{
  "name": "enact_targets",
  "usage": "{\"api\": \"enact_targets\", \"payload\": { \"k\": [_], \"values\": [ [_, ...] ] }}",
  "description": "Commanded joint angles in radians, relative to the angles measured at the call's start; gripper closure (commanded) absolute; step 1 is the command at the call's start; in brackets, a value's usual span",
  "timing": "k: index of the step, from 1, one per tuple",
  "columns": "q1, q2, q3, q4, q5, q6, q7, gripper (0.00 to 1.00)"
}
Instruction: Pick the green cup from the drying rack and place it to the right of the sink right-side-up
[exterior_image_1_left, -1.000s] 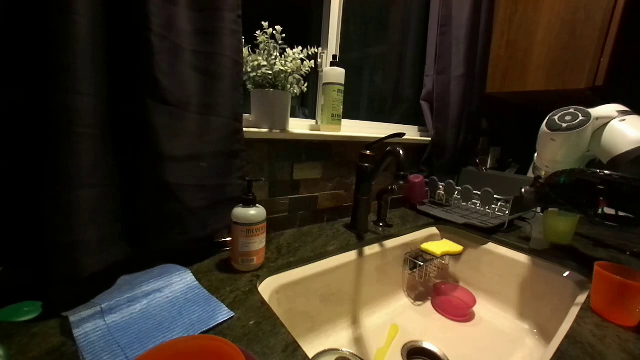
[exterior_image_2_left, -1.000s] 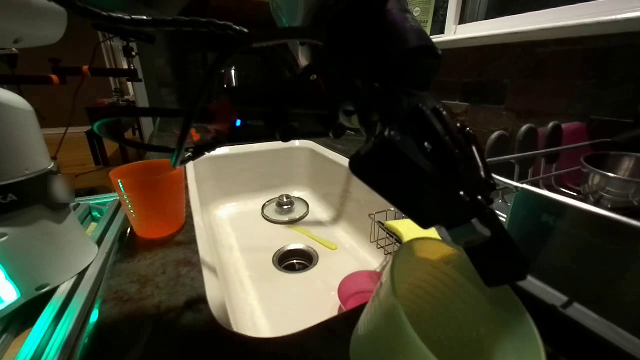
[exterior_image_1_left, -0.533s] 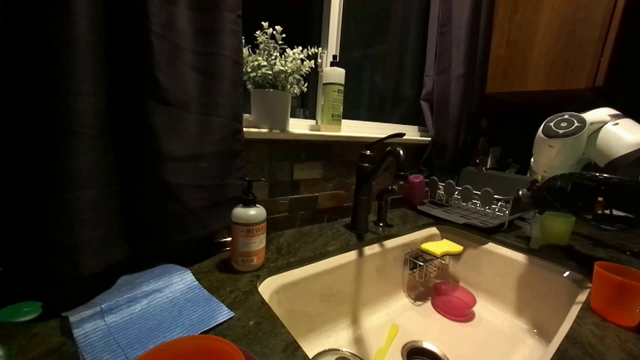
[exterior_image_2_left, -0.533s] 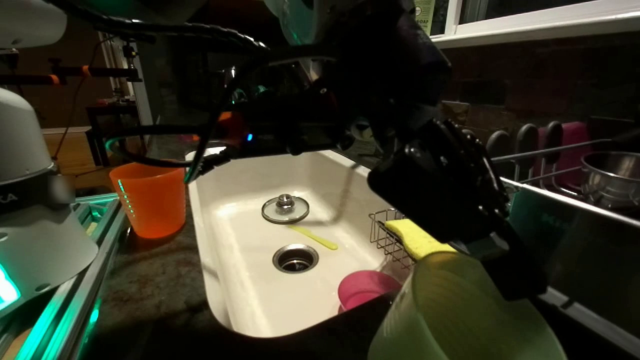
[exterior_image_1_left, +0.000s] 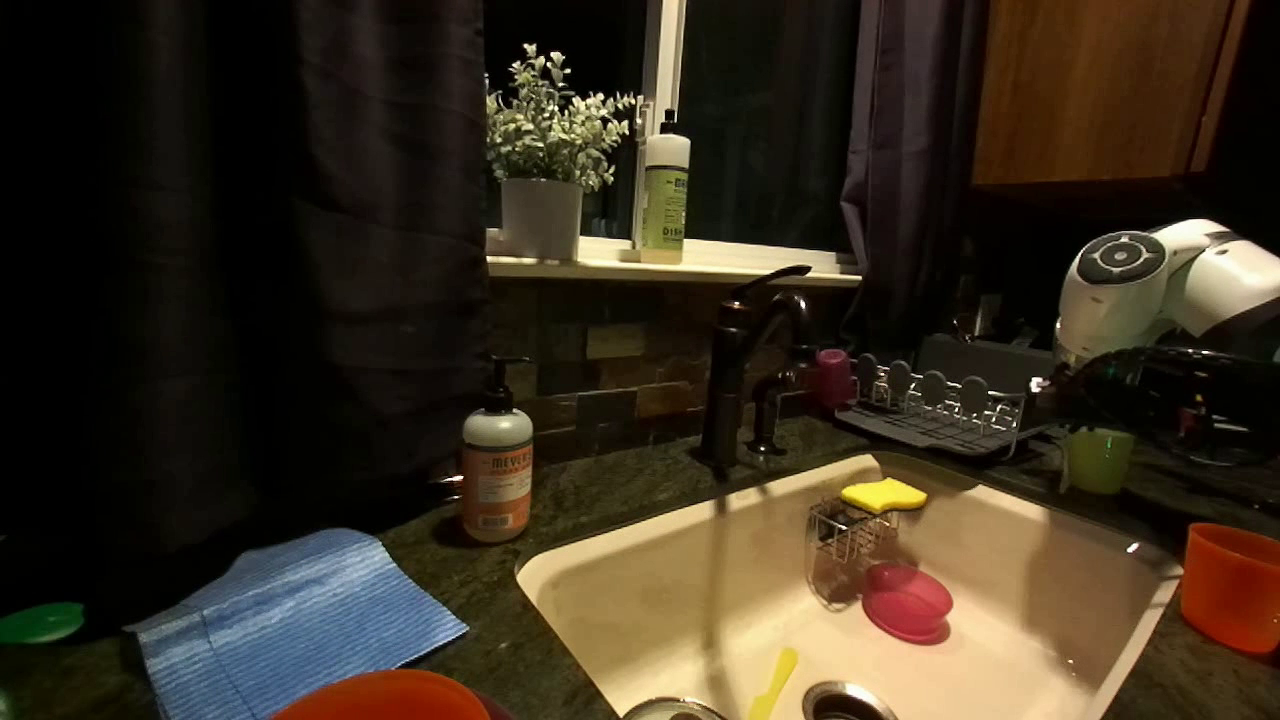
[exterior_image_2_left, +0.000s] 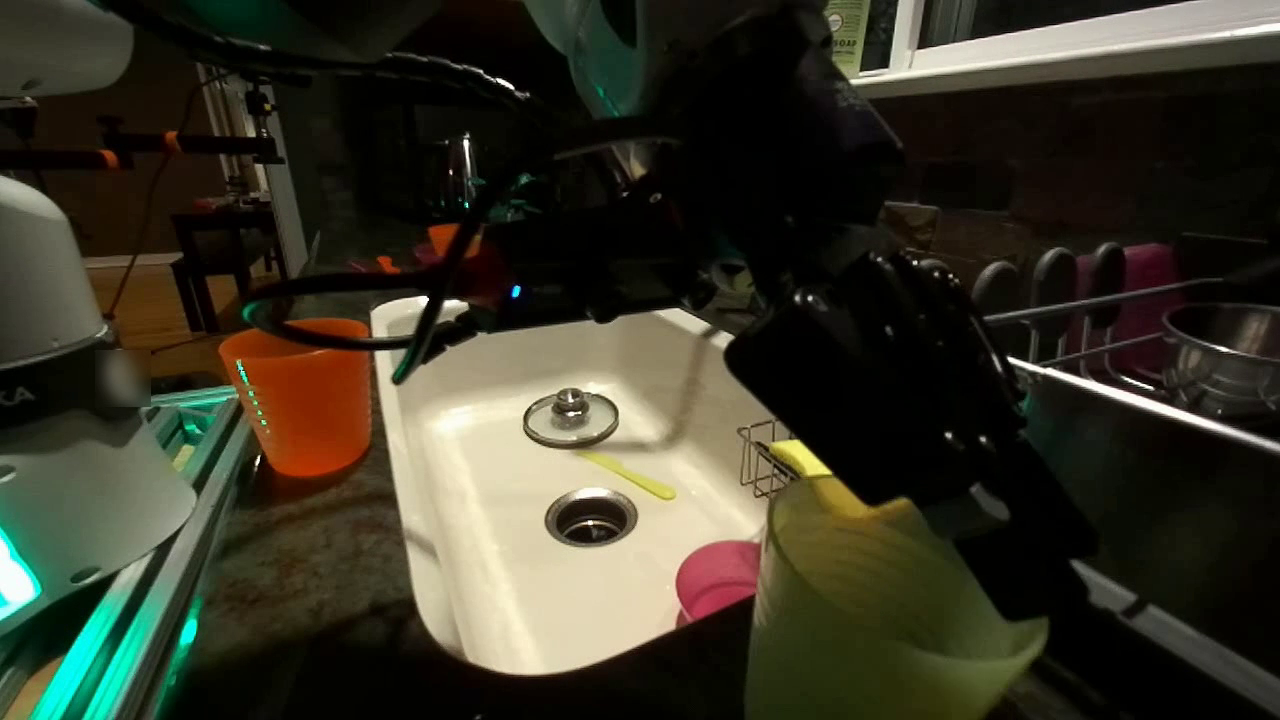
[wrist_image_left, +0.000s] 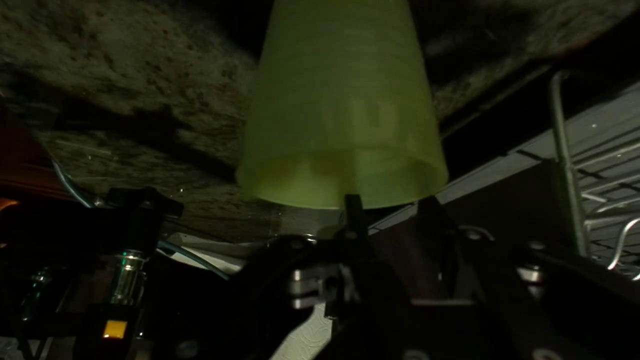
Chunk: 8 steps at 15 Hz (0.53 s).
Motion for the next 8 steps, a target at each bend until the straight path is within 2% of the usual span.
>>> {"api": "enact_targets", "payload": {
  "k": [1,3,4,5,6,8],
  "values": [
    [0.007,-0.009,0.008,0.000,0.000,-0.012,0.025,0.35],
    [0.008,-0.034,0.010,-0.006,0.015,-0.013,0.007,0.19],
    [0.083,-0.051,-0.060,-0.010,0.032,-0.018,-0.010,0.12],
    [0.092,-0.064,-0.067,-0.013,0.052,-0.019,-0.026,0.05],
    [0.108,-0.082,-0.081,-0.016,0.068,-0.023,-0.039,0.00],
    [0.133,-0.114,-0.106,-0.027,0.122,-0.030,-0.088,0.00]
  ]
}}
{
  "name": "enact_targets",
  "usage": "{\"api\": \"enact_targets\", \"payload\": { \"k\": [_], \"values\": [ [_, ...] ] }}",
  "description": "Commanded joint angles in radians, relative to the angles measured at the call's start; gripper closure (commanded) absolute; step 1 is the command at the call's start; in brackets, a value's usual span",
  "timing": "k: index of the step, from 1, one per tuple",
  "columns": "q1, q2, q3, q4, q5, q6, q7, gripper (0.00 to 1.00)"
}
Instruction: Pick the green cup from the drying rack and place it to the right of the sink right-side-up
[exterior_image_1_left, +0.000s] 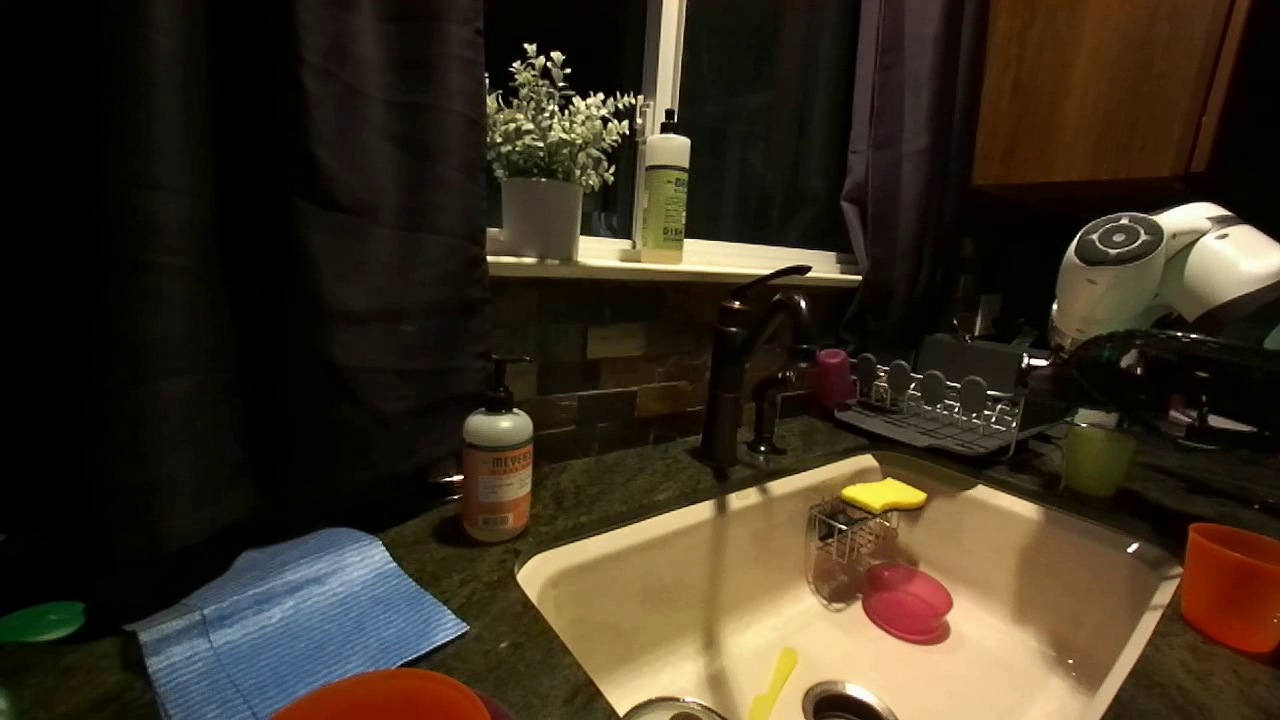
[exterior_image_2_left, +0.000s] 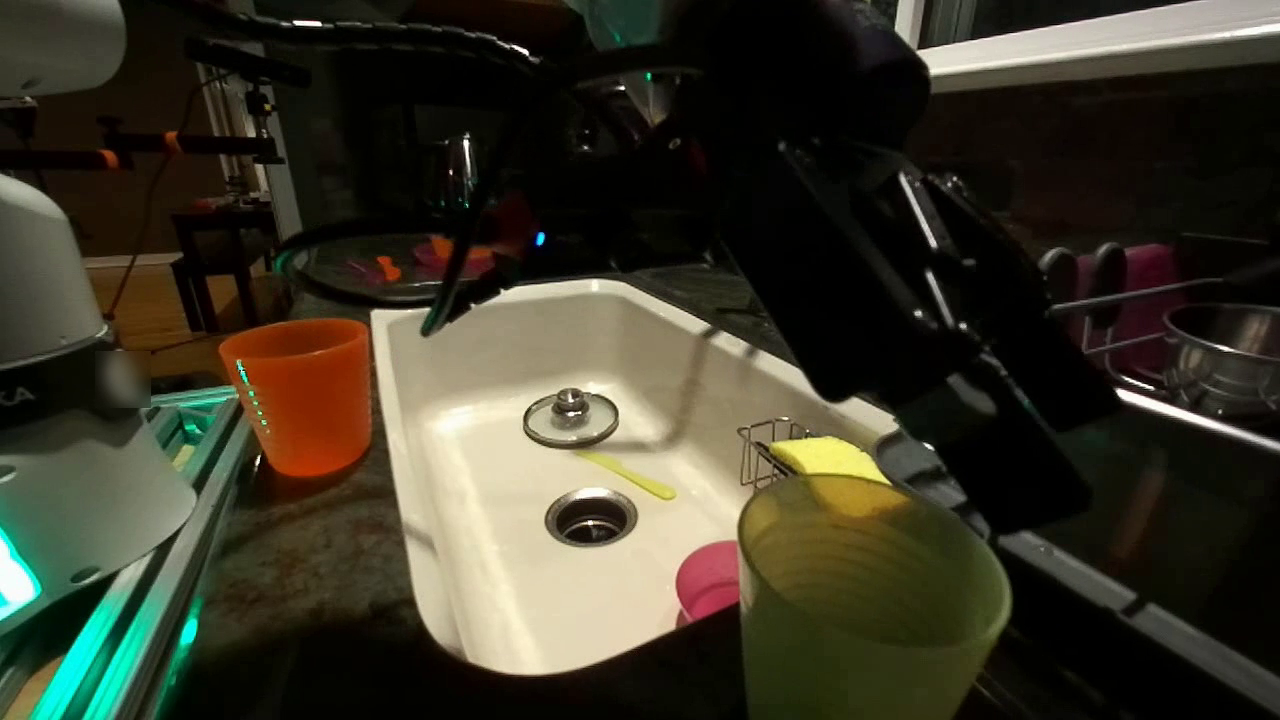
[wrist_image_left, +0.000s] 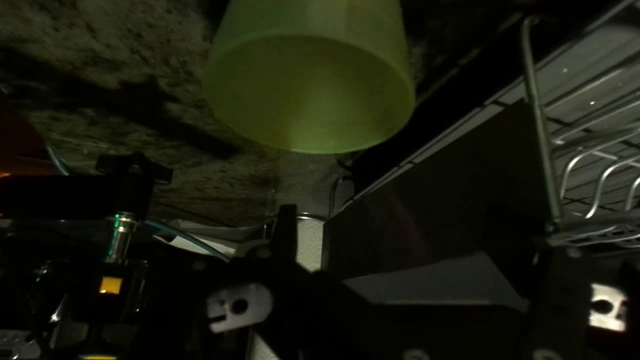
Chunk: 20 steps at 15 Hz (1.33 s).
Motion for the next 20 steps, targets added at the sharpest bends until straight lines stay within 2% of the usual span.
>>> {"api": "enact_targets", "payload": {
  "k": [1,3,9,11,14,15,16,20],
  "values": [
    [0.061,-0.087,-0.052,-0.040,0.130,-0.018,-0.121,0.00],
    [0.077,-0.128,-0.068,-0.053,0.264,-0.006,-0.250,0.00],
    [0.118,-0.238,-0.108,-0.117,0.770,-0.046,-0.710,0.00],
    [0.215,-0.284,-0.181,-0.133,0.934,-0.122,-0.870,0.00],
    [0.274,-0.373,-0.200,-0.088,1.140,-0.330,-1.107,0.00],
    [0.268,-0.399,-0.190,-0.063,1.182,-0.397,-1.171,0.00],
    [0.199,-0.406,-0.119,-0.043,1.247,-0.436,-1.244,0.00],
    [0.139,-0.445,-0.059,0.041,1.345,-0.606,-1.429,0.00]
  ]
}}
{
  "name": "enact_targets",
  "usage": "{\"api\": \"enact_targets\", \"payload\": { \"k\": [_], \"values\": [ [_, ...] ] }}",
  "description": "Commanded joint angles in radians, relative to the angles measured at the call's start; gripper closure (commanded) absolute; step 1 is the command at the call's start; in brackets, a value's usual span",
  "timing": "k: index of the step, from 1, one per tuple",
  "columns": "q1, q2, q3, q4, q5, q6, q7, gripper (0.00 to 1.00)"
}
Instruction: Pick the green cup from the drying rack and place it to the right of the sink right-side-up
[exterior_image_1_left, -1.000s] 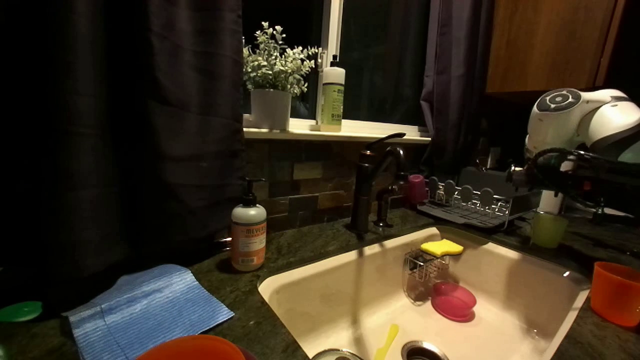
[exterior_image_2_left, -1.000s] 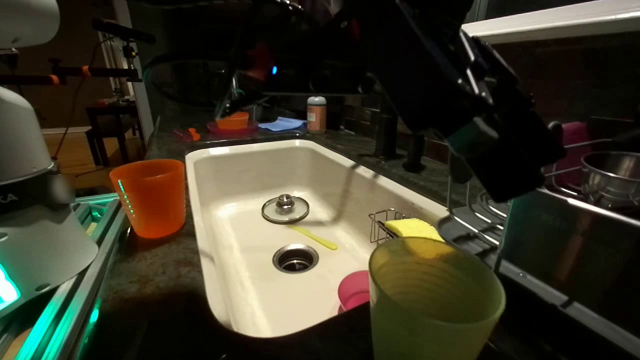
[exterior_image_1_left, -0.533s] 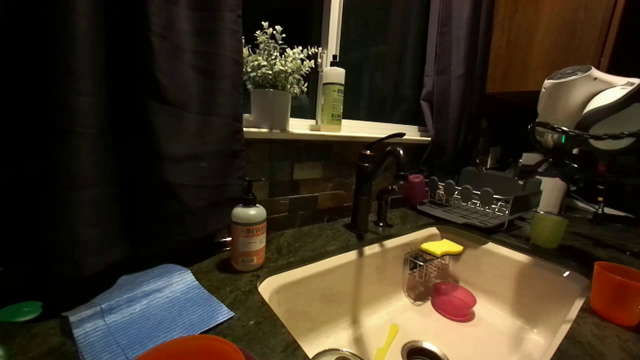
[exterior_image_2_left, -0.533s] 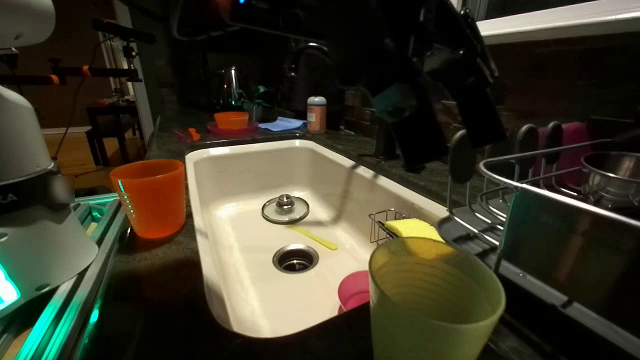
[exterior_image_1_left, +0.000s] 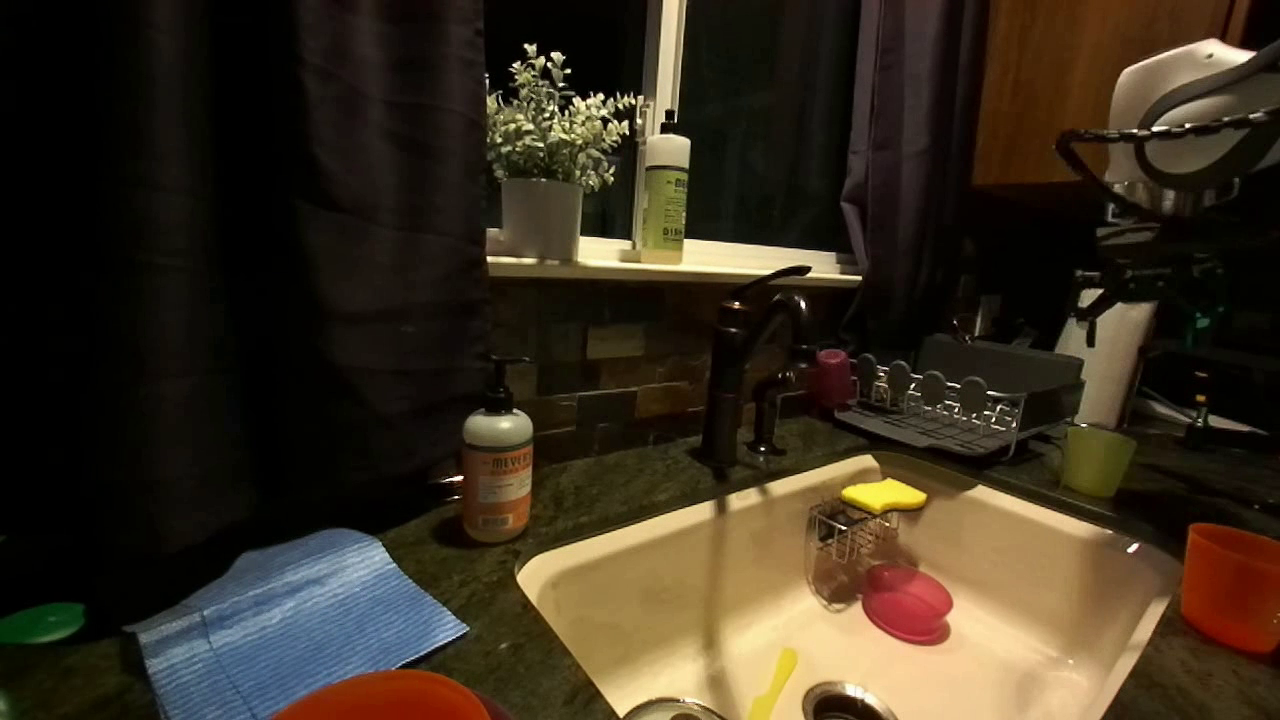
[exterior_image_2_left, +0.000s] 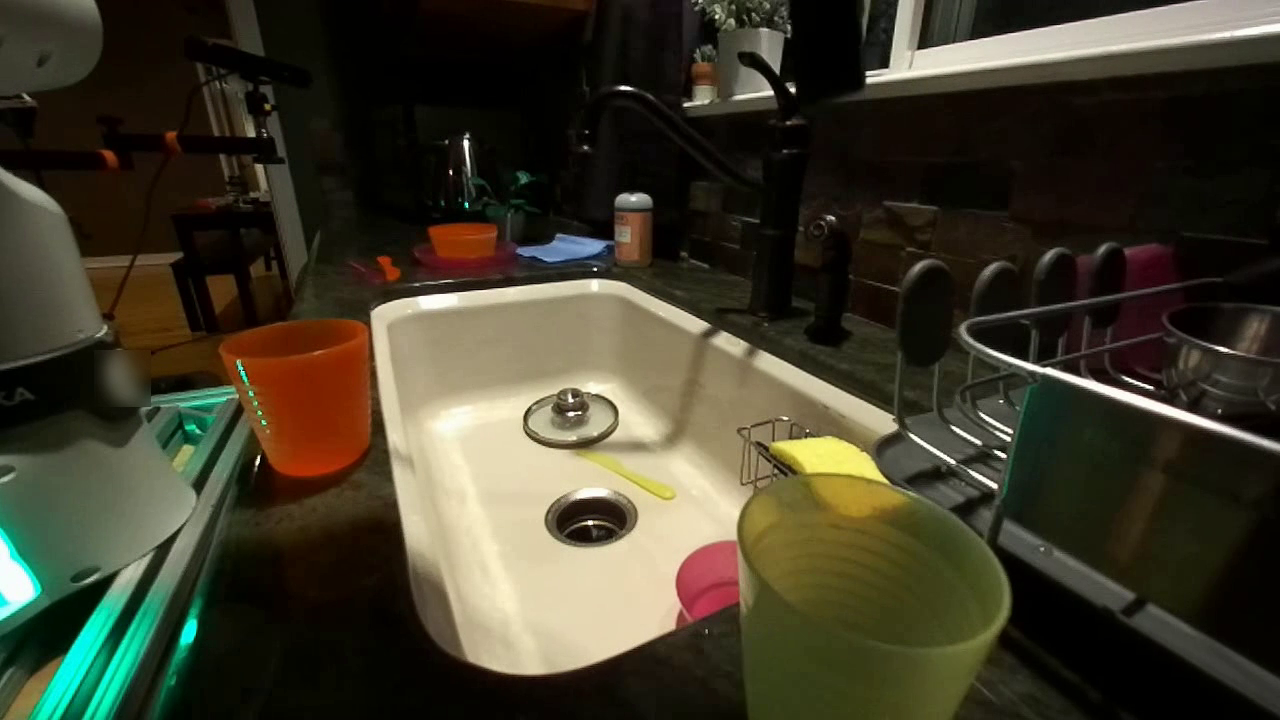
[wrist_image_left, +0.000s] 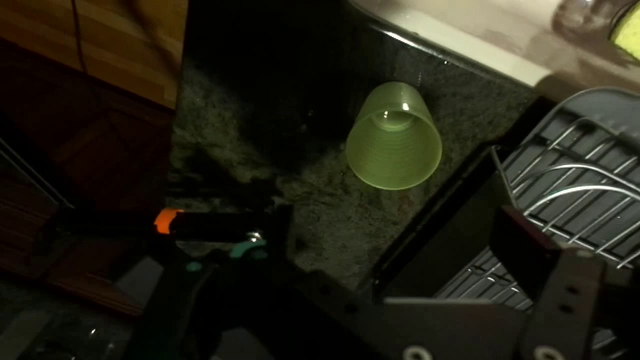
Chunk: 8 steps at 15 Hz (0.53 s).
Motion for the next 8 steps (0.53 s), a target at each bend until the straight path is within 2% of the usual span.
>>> {"api": "enact_targets", "payload": {
  "k": [1,3,8],
  "values": [
    [-0.065,-0.035,0.054,0.051,0.090,-0.116,-0.167,0.00],
    [-0.088,-0.044,0.069,0.075,0.110,-0.154,-0.221,0.00],
    [-0.124,-0.039,0.066,0.097,0.161,-0.159,-0.324,0.00]
  ]
}}
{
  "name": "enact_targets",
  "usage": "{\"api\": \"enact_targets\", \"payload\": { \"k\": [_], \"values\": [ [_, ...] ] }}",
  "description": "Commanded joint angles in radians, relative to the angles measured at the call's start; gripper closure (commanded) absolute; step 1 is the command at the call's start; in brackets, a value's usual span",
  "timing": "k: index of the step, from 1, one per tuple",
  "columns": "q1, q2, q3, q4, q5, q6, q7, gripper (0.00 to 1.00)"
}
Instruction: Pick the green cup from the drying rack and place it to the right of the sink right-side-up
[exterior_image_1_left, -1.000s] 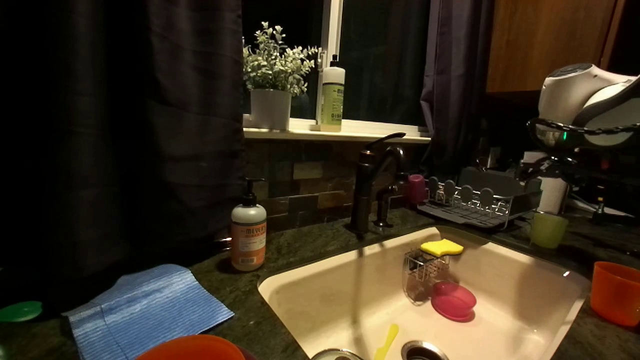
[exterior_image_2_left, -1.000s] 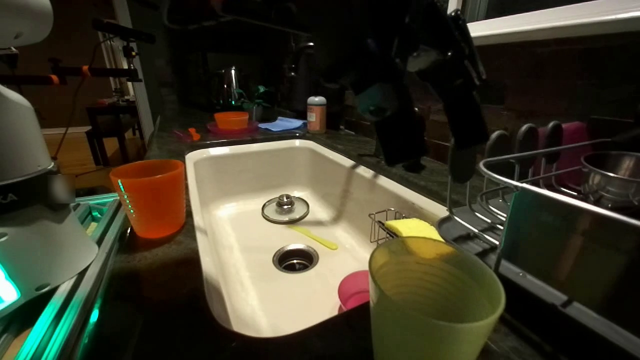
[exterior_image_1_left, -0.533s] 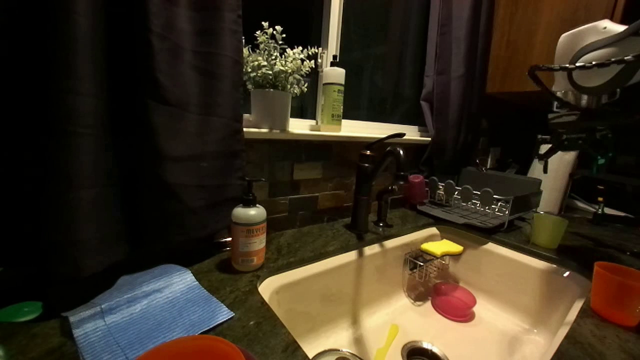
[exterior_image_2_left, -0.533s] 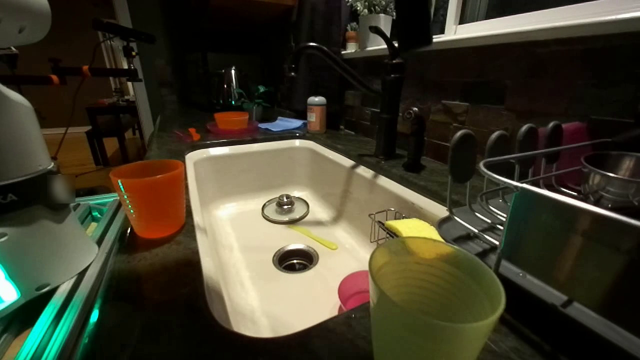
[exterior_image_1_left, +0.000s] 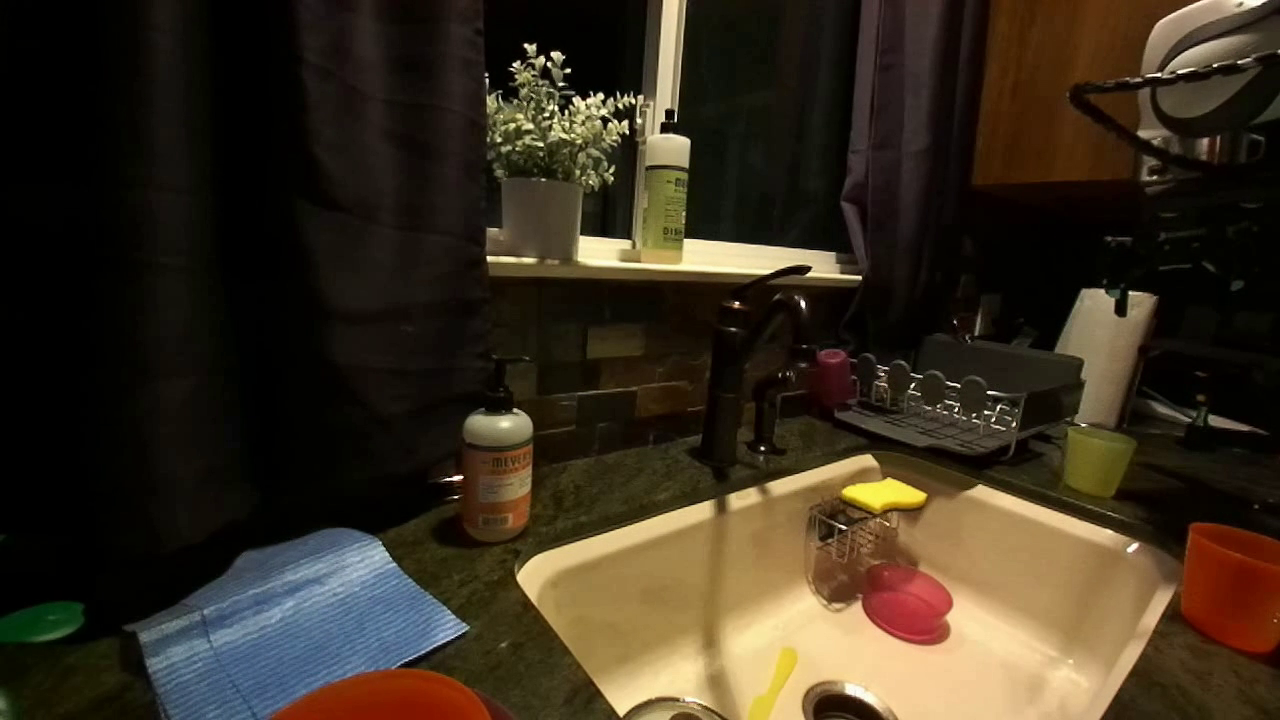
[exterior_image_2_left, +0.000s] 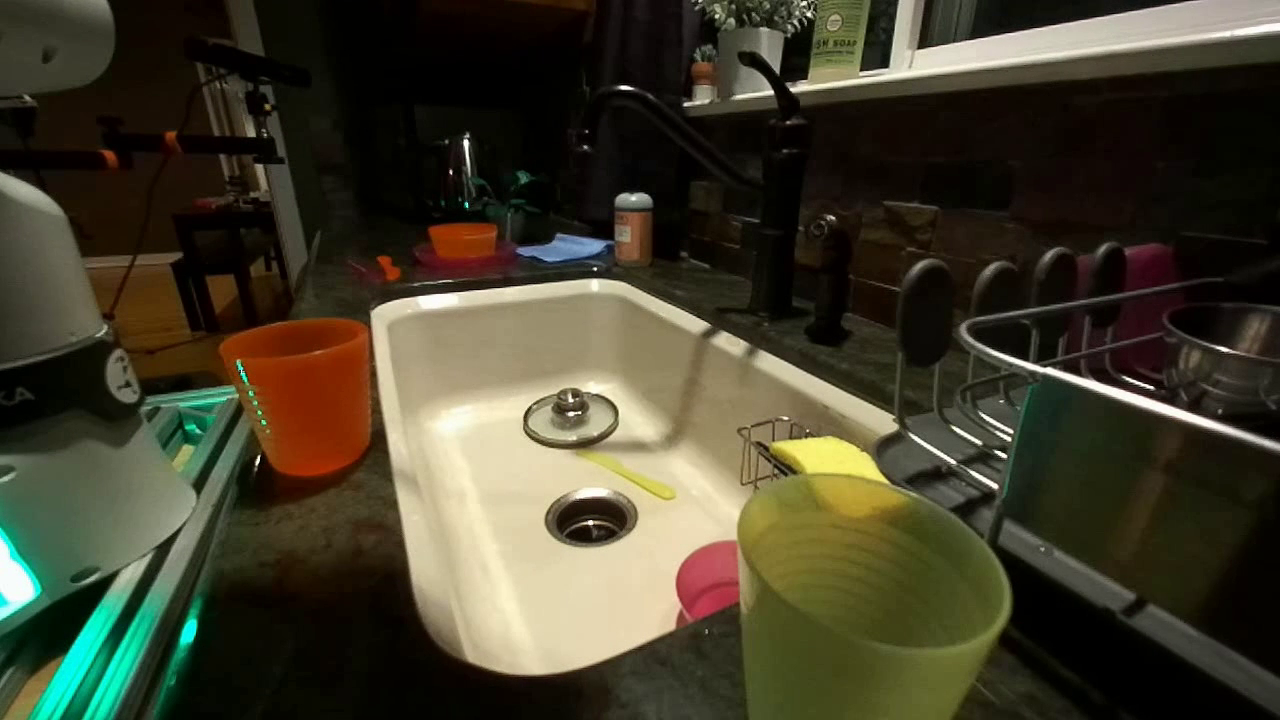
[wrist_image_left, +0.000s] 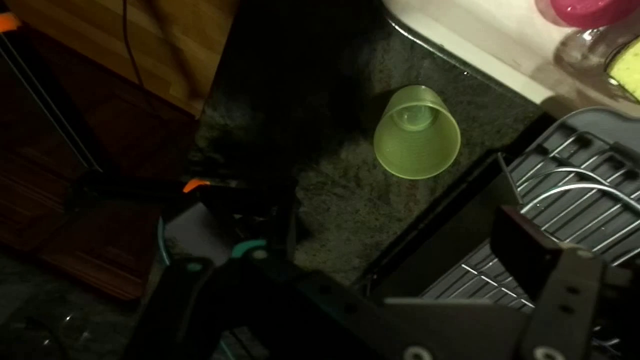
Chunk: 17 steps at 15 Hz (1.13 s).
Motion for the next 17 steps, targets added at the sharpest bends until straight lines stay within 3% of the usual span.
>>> {"api": "enact_targets", "payload": {
  "k": [1,6,17],
  "values": [
    [-0.032,-0.006,0.009,0.014,0.074,-0.032,-0.083,0.00],
    [-0.065,0.005,0.035,0.008,0.073,0.003,-0.077,0.00],
    [-0.069,0.006,0.043,0.008,0.071,0.003,-0.075,0.00]
  ]
}}
